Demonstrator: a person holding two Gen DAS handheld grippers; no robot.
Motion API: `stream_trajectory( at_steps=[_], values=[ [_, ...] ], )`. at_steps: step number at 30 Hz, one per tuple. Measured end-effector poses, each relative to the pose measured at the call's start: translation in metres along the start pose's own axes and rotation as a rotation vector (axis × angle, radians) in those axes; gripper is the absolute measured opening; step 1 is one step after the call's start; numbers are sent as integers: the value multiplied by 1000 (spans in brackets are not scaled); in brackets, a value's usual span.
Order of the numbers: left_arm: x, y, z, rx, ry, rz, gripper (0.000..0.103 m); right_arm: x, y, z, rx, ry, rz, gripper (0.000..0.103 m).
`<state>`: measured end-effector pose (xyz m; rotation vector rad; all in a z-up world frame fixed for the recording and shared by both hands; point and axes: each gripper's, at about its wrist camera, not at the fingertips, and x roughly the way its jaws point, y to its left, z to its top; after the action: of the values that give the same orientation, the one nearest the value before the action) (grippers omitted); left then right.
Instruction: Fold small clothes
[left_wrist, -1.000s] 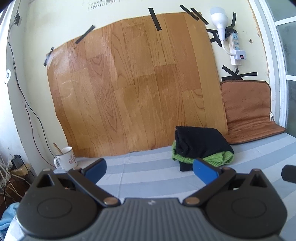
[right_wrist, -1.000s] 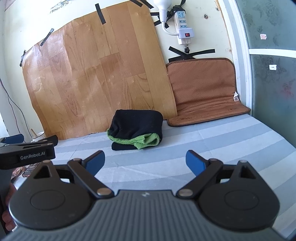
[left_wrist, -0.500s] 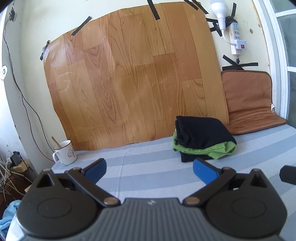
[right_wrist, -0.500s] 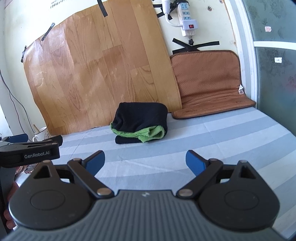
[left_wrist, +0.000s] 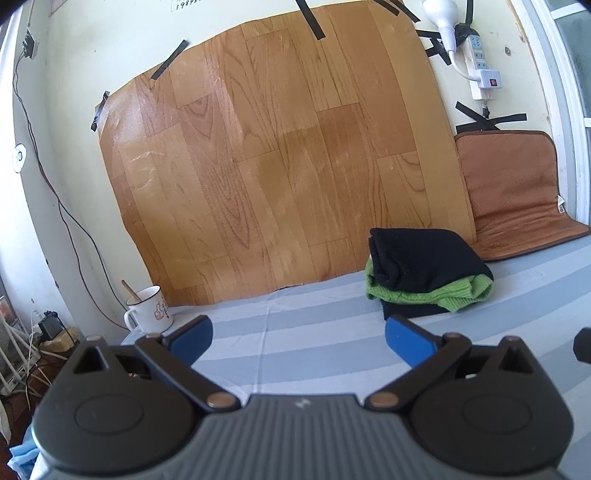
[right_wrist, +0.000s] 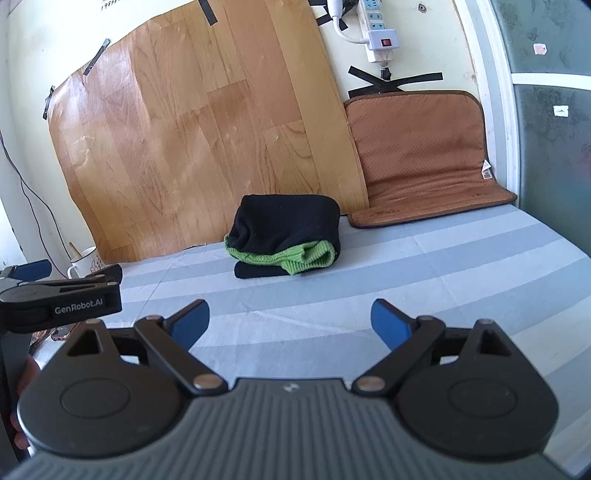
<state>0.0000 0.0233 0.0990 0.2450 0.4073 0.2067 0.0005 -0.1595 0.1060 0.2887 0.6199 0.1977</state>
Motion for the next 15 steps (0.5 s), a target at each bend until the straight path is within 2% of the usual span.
stream_trajectory(
  at_steps=[15],
  values=[
    [4,-3,-3,48,-11,61,103,2,1,-1,0,7,1,96]
  ],
)
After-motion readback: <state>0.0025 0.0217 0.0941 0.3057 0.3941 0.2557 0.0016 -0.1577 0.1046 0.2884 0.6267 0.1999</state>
